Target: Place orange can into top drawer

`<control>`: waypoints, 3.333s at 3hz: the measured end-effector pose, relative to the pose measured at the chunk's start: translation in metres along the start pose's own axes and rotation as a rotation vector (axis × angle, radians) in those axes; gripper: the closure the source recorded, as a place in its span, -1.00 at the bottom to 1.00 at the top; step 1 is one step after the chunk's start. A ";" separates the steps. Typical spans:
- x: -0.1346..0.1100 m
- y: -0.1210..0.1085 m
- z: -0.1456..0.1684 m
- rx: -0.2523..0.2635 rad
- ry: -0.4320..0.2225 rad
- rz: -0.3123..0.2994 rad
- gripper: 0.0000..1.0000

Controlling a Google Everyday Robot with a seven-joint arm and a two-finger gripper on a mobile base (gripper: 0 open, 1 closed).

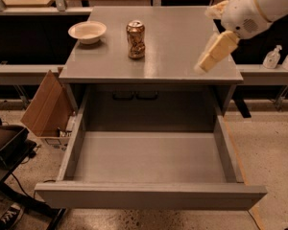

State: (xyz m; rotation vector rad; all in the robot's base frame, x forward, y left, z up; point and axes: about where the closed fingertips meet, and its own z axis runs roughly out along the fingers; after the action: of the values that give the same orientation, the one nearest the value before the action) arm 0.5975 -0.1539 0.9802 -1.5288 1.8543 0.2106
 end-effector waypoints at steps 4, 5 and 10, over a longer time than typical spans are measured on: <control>-0.130 -0.148 0.124 0.005 -0.646 0.279 -1.00; -0.130 -0.152 0.124 0.015 -0.653 0.283 -1.00; -0.095 -0.139 0.222 0.035 -0.684 0.386 -1.00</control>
Offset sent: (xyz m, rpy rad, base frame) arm 0.2011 0.1114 0.0648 0.7041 -0.0655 0.0208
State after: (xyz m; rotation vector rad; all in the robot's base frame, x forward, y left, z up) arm 0.8199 0.0012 0.9173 -0.8911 1.5470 0.7708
